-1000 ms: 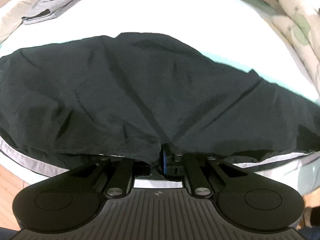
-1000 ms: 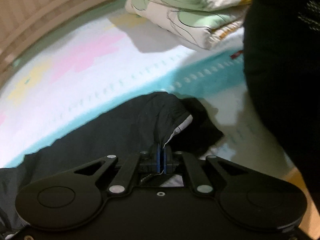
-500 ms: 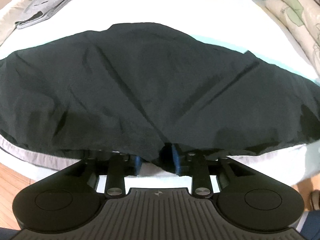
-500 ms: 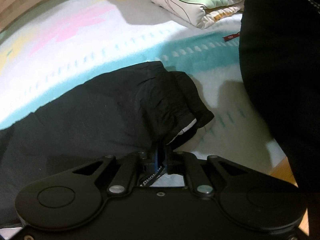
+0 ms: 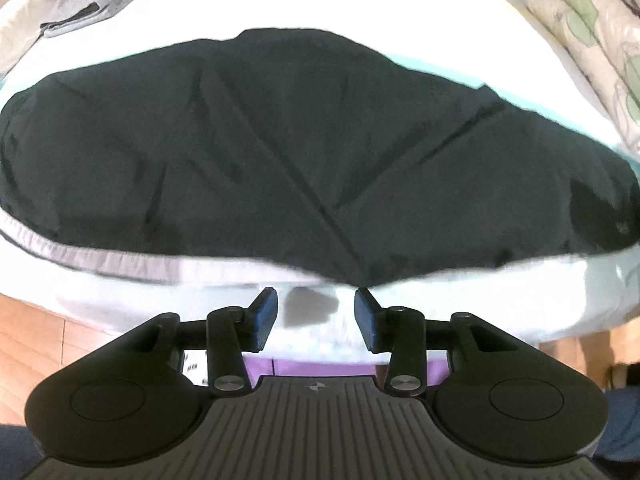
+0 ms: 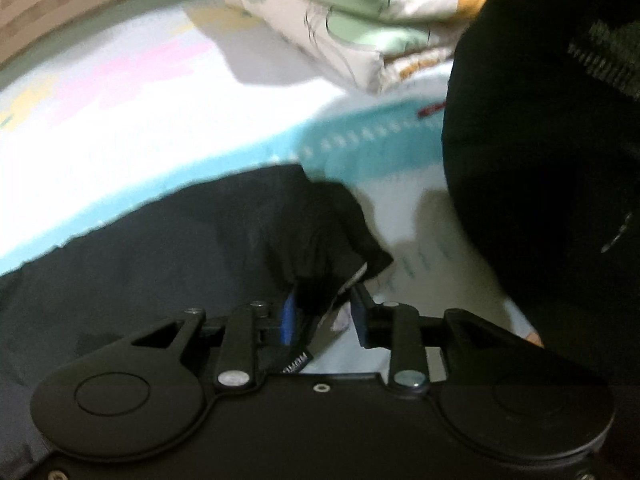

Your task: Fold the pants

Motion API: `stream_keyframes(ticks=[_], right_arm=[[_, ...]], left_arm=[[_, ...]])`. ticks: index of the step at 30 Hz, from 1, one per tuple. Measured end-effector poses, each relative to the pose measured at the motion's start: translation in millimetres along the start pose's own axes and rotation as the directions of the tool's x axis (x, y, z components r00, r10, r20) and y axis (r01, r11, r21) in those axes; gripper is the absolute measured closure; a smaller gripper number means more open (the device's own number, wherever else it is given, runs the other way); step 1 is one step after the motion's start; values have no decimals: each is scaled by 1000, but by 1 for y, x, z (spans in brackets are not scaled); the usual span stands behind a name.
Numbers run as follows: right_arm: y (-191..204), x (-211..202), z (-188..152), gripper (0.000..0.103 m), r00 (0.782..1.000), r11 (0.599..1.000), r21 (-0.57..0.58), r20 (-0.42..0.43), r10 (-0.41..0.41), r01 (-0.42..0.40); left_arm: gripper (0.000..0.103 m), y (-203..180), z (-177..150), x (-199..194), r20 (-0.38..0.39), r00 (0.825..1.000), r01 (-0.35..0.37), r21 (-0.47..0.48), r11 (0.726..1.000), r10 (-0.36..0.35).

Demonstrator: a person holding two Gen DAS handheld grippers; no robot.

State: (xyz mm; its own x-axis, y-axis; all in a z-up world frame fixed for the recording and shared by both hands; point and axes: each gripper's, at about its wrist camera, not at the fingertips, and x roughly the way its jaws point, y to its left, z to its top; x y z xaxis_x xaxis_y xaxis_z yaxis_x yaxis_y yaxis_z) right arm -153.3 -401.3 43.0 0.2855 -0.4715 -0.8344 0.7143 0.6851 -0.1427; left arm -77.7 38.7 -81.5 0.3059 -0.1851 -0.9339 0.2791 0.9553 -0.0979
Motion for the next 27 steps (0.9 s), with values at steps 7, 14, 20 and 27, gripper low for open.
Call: stream_keyframes(ticks=[7, 14, 20, 27], right_arm=[[33, -43, 3, 53, 975, 985, -78, 147, 165, -154], [131, -86, -16, 50, 858, 838, -366, 166, 486, -404], [228, -118, -65, 50, 715, 571, -638, 45, 698, -517], [322, -143, -140, 53, 589, 214, -804, -199, 783, -555]], left_arm=[[62, 29, 15, -40, 116, 990, -75, -4, 997, 75], [62, 101, 57, -60, 160, 951, -245, -132, 960, 265], [62, 155, 83, -64, 139, 936, -294, -195, 936, 324], [62, 199, 90, -58, 105, 943, -282, -258, 924, 317]])
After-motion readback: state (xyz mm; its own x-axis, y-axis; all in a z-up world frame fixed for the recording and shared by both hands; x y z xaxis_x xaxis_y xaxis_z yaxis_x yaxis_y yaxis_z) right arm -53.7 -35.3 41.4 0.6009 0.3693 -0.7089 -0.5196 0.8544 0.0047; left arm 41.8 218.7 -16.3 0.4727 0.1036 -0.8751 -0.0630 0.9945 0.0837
